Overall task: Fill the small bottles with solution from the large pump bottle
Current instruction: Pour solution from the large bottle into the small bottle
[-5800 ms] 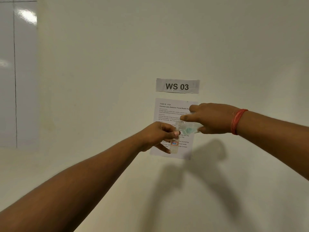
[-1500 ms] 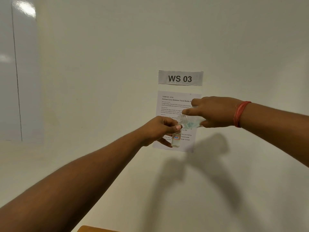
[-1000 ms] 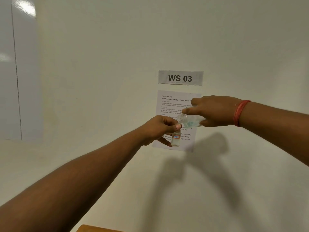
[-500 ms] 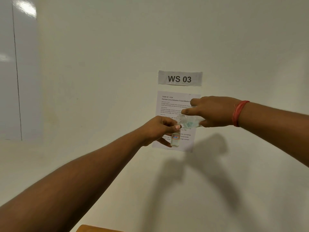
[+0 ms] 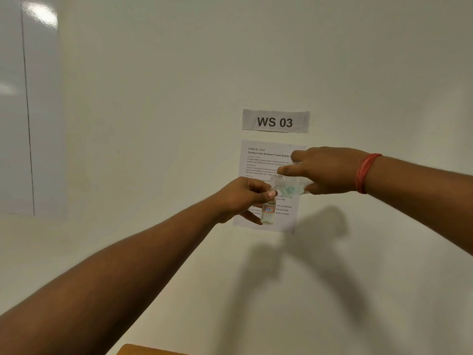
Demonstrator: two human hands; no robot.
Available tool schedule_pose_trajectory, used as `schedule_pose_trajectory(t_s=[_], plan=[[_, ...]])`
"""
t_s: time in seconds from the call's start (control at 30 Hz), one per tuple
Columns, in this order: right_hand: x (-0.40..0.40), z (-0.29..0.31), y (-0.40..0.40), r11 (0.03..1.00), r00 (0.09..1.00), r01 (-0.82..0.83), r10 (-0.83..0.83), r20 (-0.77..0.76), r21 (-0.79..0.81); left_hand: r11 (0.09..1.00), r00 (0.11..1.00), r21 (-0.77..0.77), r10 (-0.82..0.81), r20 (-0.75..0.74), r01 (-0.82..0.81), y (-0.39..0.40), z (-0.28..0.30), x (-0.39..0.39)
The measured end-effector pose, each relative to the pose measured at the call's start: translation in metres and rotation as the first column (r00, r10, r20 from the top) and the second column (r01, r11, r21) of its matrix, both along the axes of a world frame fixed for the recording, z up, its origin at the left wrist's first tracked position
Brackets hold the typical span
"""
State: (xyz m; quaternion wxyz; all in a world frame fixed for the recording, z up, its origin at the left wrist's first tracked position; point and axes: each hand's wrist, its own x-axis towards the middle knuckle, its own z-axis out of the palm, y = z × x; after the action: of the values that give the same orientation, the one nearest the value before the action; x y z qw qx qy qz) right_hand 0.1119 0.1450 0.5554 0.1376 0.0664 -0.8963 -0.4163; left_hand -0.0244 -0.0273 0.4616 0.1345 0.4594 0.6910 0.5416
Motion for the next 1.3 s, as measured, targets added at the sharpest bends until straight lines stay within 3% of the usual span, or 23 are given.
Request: schedule_pose_trajectory(t_s=[1.3], plan=[[0.0028, -0.0043, 0.0061, 1.000, 1.000, 0.005, -0.005, 0.023, -0.013, 1.000, 1.000, -0.007, -0.012, 0.013, 0.012, 0.0027, -0.0046, 0.0057]])
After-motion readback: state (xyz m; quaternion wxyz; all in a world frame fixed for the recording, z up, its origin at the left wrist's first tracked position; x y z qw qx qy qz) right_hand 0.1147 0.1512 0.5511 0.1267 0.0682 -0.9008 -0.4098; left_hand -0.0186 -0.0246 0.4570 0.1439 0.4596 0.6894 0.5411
